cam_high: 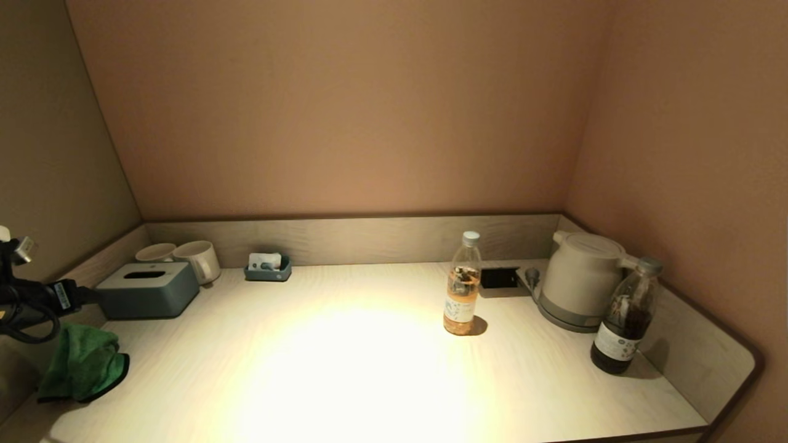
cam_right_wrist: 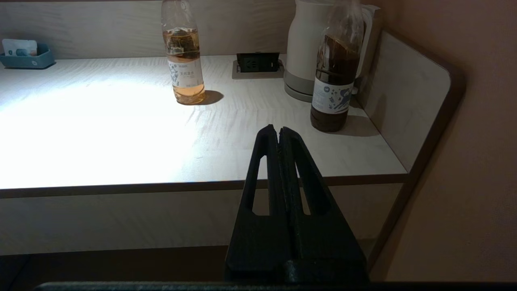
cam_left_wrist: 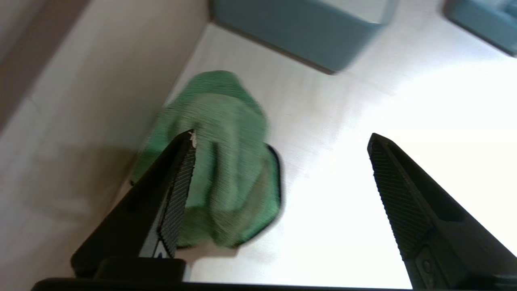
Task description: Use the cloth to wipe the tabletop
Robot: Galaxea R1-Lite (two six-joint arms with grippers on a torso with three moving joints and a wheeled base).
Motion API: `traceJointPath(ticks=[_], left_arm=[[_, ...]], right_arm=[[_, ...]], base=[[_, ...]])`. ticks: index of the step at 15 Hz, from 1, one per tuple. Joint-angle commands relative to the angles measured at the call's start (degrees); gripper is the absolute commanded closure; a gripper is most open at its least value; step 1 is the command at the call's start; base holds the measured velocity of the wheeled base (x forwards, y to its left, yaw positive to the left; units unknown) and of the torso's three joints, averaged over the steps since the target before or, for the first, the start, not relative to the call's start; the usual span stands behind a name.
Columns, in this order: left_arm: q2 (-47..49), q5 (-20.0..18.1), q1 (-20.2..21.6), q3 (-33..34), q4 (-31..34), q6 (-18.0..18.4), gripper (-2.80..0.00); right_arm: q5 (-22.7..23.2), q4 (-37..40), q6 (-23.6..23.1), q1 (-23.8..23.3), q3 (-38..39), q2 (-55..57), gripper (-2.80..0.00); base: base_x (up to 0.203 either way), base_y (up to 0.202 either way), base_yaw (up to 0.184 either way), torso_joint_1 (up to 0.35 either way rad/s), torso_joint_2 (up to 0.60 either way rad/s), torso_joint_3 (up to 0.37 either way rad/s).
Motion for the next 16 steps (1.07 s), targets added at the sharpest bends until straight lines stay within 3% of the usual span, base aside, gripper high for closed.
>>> traceJointPath(ticks=[1, 2, 3, 12, 16], left_arm=[[-6.75, -0.21, -1.35, 2.06, -0.07, -0.07, -2.80], [-10.61, -0.33, -2.01, 3.18, -0.07, -0.07, -2.20], [-13.48, -0.46, -2.75, 4.34, -0.07, -0.07, 0.00], [-40.28, -1.16, -7.38, 10.53, 0.75, 0.61, 0.00], [-54.05, -7.19, -7.68, 14.12, 0.84, 0.72, 0.00]], right_arm=[[0.01, -0.02, -0.01, 0.02, 0.00, 0.07, 0.00], [0.01, -0.02, -0.01, 0.02, 0.00, 0.07, 0.00], [0.01, -0.02, -0.01, 0.02, 0.00, 0.07, 0.00], [0.01, -0.02, -0.01, 0.02, 0.00, 0.07, 0.00], [0.01, -0.02, -0.01, 0.02, 0.00, 0.07, 0.00]], base=[[0.000, 0.000, 0.000, 0.000, 0.00, 0.000], [0.000, 0.000, 0.000, 0.000, 0.00, 0.000], [0.000, 0.000, 0.000, 0.000, 0.00, 0.000], [0.000, 0.000, 0.000, 0.000, 0.00, 0.000], [0.000, 0.000, 0.000, 0.000, 0.00, 0.000]])
